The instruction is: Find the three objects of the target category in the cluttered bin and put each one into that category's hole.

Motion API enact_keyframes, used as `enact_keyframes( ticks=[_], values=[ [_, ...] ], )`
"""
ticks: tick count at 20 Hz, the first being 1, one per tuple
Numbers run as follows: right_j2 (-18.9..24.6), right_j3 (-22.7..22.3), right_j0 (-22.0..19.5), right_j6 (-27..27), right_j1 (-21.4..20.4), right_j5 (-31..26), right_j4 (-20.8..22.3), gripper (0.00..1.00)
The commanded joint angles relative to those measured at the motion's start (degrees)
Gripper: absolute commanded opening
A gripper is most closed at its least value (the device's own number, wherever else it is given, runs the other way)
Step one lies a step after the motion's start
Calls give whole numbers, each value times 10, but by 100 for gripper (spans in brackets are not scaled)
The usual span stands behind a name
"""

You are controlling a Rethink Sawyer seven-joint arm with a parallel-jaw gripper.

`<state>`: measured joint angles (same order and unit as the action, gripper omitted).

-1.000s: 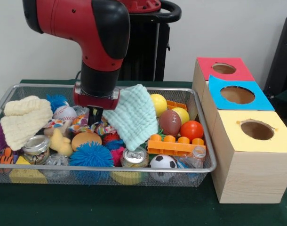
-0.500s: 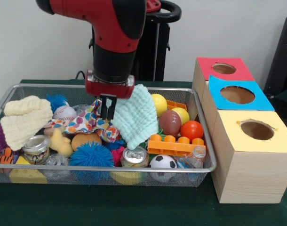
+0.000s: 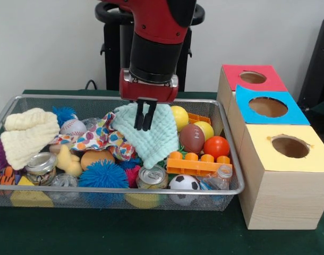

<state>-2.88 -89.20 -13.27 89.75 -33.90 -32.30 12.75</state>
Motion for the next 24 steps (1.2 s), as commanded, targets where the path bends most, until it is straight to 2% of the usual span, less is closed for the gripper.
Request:
enact_keyframes(
  ticks=[1,5,6,11,15,19,24],
  values=[
    [18,-9,-17,80,47,-17,-15,0],
    [29,-24,-37,67,53,-12,-18,0],
    [29,-20,-39,59,53,-18,-14,100],
    [16,-4,-45,38,56,-35,6,100],
    [0,-8,-45,49,57,11,25,100],
    [-3,-13,-37,53,63,12,26,100],
    [-24,-13,-22,74,98,62,43,100]
  ],
)
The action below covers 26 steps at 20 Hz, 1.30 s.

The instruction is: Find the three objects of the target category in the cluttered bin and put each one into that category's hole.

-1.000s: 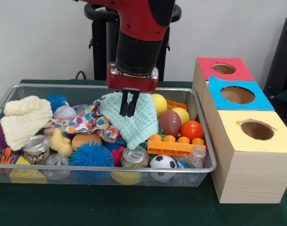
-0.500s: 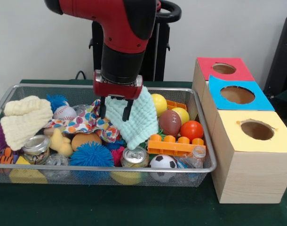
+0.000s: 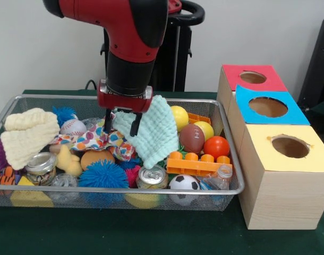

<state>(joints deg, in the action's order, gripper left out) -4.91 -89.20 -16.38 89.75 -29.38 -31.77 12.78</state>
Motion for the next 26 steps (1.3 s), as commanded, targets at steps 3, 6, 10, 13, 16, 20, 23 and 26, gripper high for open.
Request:
enact_keyframes(
  ticks=[3,6,10,13,16,20,23,26],
  values=[
    [-23,-20,24,84,65,75,54,100],
    [-42,-23,31,90,80,89,63,100],
    [-47,-22,29,91,104,111,62,100],
    [-62,-15,39,90,119,114,65,100],
    [-68,-20,37,89,124,140,64,100],
    [-37,-45,14,75,101,175,55,100],
    [-2,-70,-3,55,48,144,36,100],
    [38,-89,-23,27,-10,72,6,100]
  ],
)
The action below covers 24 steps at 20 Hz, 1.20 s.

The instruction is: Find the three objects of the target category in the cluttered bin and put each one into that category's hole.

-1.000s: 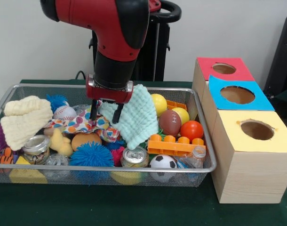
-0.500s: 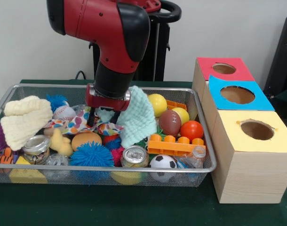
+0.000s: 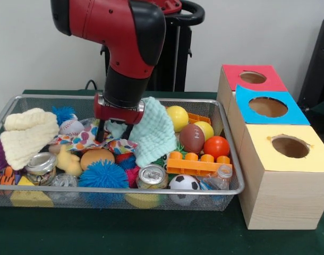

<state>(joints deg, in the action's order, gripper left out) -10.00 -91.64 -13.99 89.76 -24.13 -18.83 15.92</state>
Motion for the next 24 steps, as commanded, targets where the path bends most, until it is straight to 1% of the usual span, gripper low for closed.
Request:
enact_keyframes(
  ticks=[1,3,5,9,11,14,17,21,24],
  values=[
    [97,-67,-50,22,-76,-76,-32,100],
    [98,-64,-49,19,-93,-98,-36,100],
    [98,-65,-50,16,-101,-102,-31,100],
    [98,-71,-60,19,-106,-81,-16,100],
    [101,-76,-66,23,-98,-52,-5,100],
    [88,-74,-57,38,-85,-25,8,100],
    [78,-66,-47,48,-70,-16,13,100],
    [83,-61,-47,57,-44,5,10,100],
    [82,-47,-46,62,-18,16,9,100]
  ],
)
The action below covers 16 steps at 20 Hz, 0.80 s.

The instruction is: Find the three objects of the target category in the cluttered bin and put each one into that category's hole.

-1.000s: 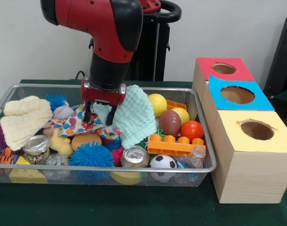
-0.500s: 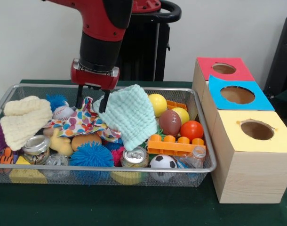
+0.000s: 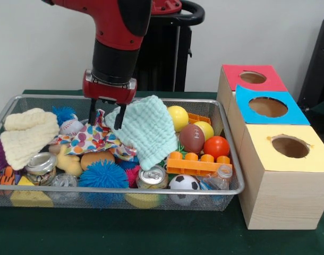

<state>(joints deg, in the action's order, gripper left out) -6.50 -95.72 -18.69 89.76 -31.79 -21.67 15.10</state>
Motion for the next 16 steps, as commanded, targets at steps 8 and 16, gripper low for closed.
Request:
enact_keyframes(
  ticks=[8,16],
  values=[
    [-4,12,33,83,92,91,28,100],
    [-36,10,44,87,115,145,27,100]
  ],
)
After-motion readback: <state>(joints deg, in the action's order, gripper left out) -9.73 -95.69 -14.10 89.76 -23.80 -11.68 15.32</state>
